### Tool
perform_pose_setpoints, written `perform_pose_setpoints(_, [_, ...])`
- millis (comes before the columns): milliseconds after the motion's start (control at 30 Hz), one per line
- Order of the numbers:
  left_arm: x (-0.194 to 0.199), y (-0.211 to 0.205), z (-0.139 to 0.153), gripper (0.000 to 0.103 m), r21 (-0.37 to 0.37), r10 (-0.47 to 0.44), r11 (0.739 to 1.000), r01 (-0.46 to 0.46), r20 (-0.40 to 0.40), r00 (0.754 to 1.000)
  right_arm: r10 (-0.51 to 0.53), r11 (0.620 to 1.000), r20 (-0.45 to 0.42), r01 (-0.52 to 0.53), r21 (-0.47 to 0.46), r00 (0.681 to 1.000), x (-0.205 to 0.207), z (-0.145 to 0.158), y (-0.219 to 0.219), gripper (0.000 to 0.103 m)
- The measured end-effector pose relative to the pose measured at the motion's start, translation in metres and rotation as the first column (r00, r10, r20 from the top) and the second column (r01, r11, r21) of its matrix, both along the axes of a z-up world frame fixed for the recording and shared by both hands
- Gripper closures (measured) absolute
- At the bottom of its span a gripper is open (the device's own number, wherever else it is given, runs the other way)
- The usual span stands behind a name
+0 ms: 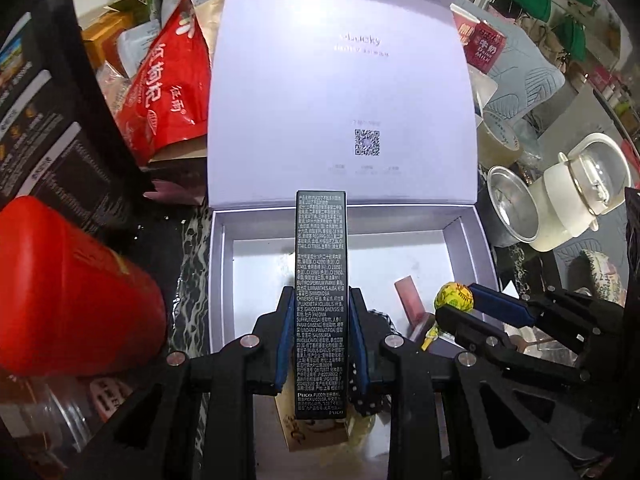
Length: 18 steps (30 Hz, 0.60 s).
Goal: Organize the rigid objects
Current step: 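Lower the black box and lollipop into the gift box and open both grippers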
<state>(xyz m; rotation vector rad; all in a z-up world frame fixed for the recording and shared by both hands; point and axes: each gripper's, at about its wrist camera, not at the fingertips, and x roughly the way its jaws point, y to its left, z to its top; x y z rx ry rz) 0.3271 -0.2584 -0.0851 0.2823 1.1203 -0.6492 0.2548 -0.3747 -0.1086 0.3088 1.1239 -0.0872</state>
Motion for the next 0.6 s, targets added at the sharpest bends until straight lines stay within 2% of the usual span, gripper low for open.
perform_pose_setpoints(400, [0.01,-0.009,-0.025,0.078,0.034,0.003,0.999,-0.001,-0.064,0.998,-0.019,1.0,-0.033,0.019,0.001,0.999,0.019,-0.024,-0.005,0.077])
perform_pose_setpoints(600, [0.007,-0.016,-0.031,0.078,0.063,-0.001,0.998,0.005,-0.065,0.998,-0.022,1.0,-0.036,0.021,-0.017,0.999,0.022,-0.027,-0.003,0.077])
